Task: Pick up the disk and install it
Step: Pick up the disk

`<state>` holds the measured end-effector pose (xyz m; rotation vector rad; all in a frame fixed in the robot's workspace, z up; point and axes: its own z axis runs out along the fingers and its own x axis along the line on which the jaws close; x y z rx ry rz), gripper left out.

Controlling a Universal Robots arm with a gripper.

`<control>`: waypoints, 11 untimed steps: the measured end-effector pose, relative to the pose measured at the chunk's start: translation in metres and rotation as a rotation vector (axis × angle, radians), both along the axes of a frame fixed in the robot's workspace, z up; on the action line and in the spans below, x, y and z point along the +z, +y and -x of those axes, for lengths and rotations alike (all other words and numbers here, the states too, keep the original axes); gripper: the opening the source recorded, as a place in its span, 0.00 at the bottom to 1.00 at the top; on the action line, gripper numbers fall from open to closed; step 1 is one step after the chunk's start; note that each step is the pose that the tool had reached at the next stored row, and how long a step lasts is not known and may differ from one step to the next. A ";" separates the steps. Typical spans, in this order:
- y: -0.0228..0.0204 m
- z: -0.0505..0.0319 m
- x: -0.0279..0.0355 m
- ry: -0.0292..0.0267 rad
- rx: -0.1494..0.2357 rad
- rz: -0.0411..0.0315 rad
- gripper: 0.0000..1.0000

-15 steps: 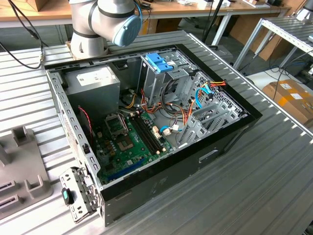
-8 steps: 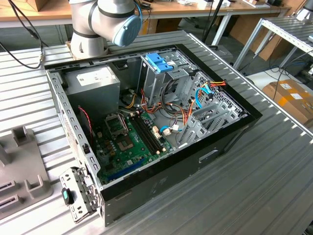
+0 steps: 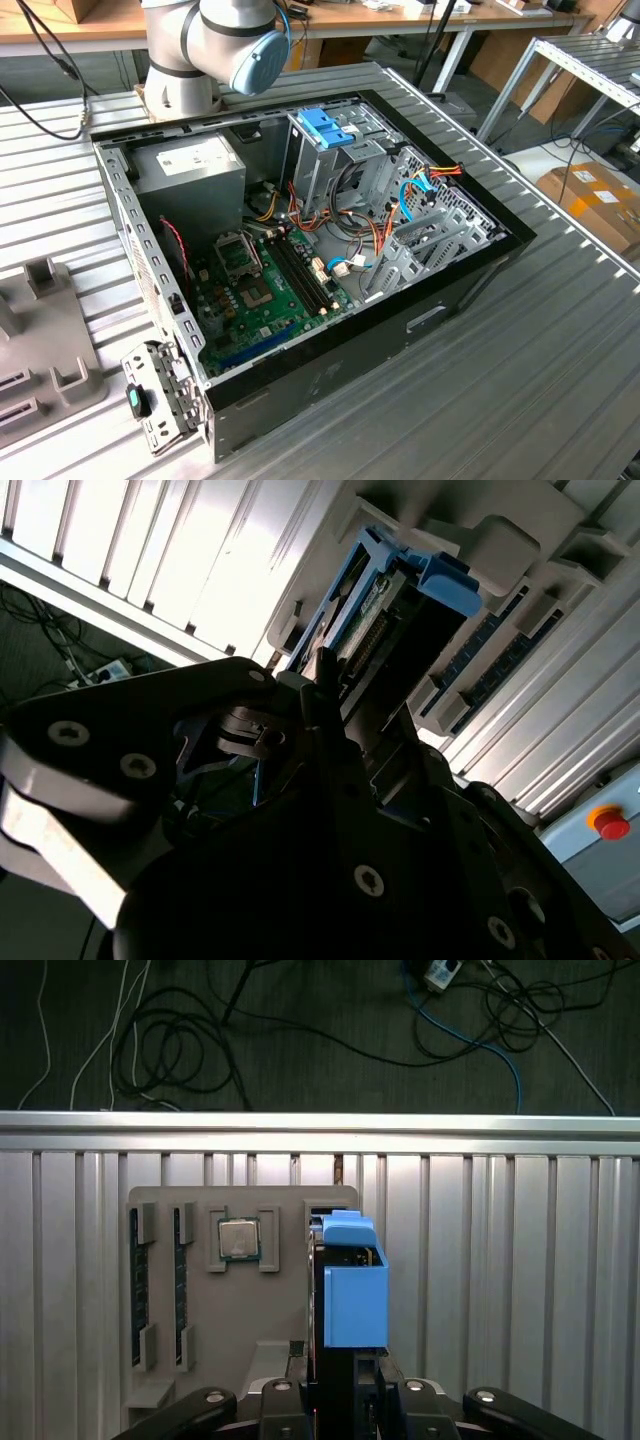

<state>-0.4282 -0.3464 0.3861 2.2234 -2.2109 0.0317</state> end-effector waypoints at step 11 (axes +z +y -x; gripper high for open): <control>0.0000 0.0000 0.0069 0.0001 0.000 0.0001 0.35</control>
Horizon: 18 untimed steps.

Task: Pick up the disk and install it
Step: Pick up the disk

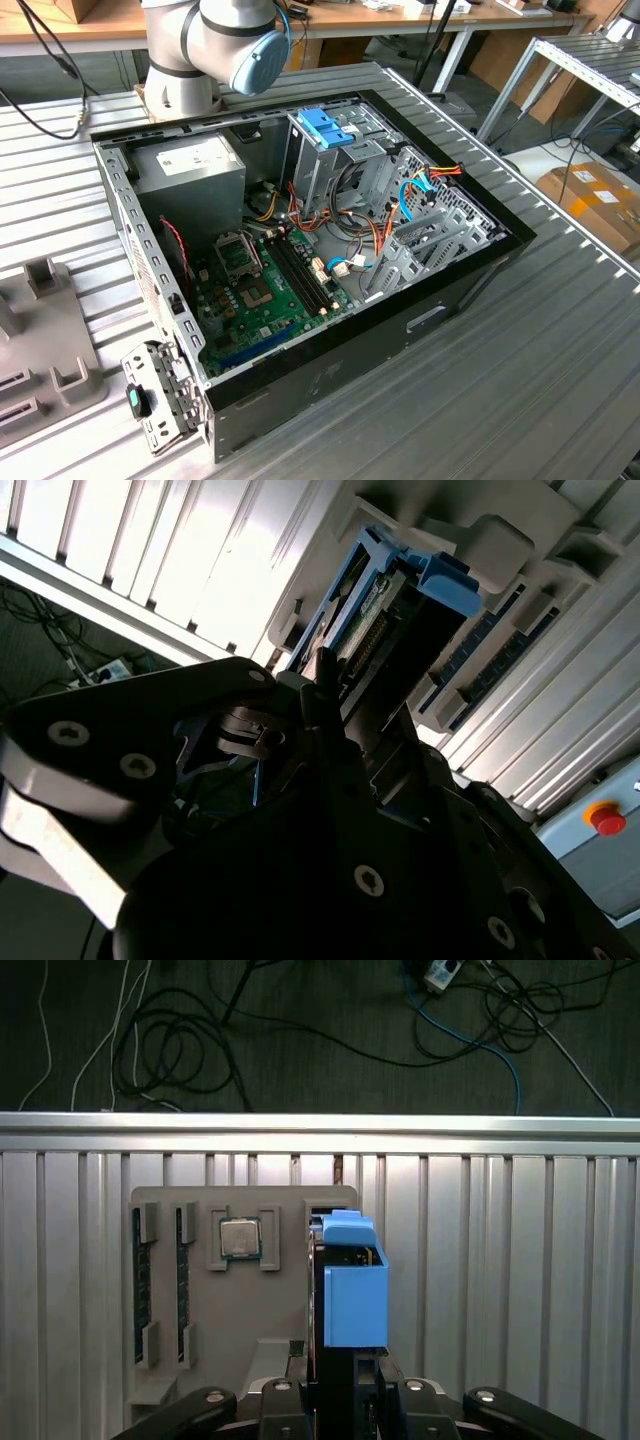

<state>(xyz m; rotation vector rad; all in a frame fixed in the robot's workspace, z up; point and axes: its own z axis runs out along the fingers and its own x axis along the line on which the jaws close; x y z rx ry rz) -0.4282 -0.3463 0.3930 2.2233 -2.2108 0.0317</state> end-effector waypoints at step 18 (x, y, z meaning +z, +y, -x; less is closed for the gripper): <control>0.0002 0.0000 0.0496 -0.0001 0.000 0.0000 0.35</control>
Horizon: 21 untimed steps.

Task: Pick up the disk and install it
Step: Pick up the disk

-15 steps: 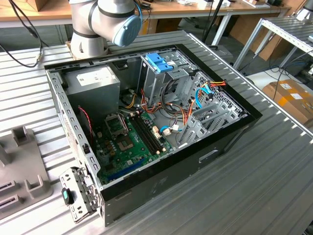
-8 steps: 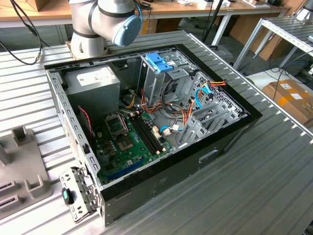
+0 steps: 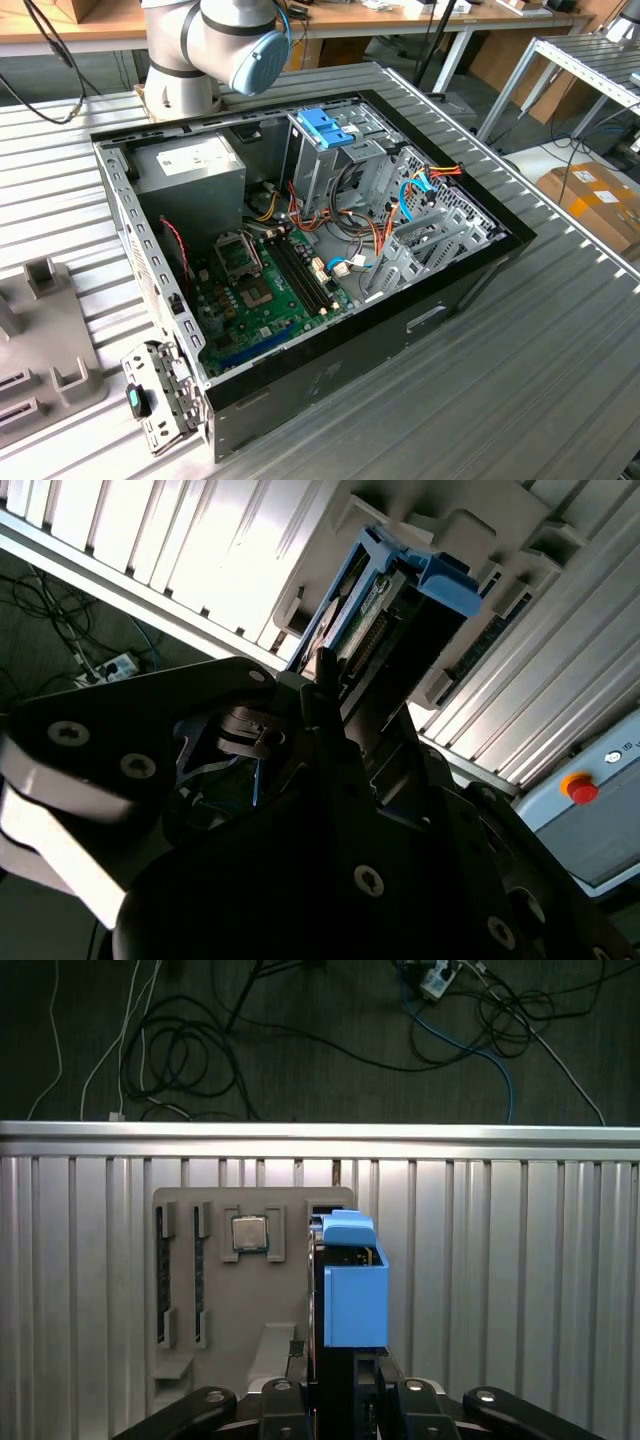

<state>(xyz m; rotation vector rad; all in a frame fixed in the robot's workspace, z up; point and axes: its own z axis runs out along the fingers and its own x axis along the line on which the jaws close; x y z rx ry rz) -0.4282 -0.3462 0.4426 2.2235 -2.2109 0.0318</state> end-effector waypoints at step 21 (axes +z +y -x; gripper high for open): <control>0.0000 0.0000 0.0303 0.0000 0.000 0.0000 0.35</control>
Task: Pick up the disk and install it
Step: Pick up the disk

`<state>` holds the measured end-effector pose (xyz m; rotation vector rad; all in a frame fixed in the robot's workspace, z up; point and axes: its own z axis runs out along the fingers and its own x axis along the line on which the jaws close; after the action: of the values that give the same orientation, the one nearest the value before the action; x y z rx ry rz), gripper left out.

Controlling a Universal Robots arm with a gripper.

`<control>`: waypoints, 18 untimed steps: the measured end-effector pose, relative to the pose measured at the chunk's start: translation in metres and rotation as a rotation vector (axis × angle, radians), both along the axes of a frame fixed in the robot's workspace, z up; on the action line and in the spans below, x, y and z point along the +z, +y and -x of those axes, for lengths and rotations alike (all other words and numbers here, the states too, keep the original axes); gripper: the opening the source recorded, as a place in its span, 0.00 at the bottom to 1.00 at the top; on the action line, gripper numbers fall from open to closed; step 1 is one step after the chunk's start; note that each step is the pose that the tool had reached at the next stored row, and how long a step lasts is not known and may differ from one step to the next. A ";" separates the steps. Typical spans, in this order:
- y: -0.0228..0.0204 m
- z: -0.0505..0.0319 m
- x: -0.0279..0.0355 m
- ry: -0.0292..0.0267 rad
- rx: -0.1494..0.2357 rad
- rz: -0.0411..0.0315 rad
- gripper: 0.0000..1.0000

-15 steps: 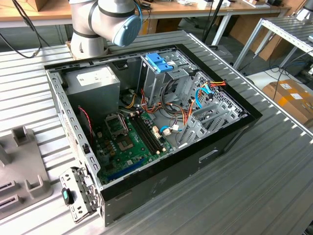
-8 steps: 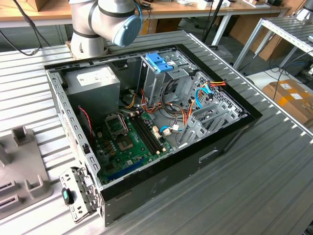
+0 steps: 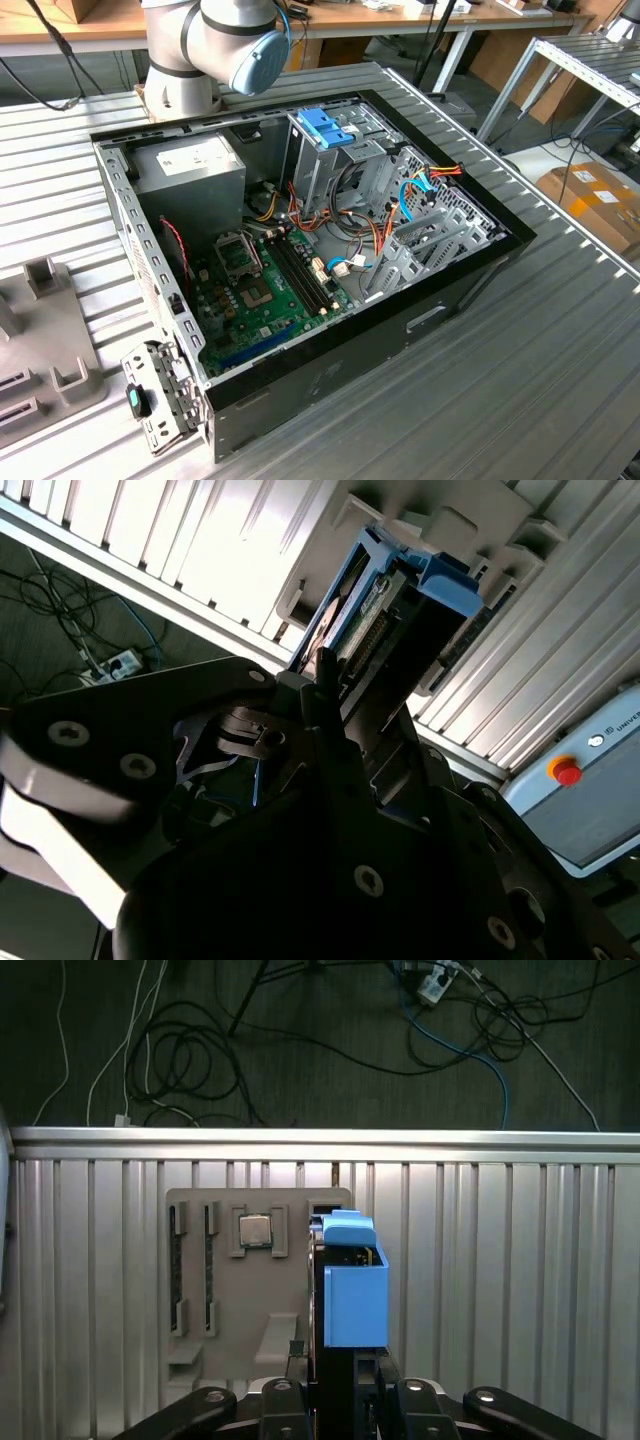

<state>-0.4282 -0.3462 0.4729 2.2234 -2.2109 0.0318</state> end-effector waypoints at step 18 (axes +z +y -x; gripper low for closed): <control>0.0000 0.0000 0.0071 0.0000 0.000 0.0000 0.35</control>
<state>-0.4282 -0.3462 0.4800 2.2234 -2.2109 0.0318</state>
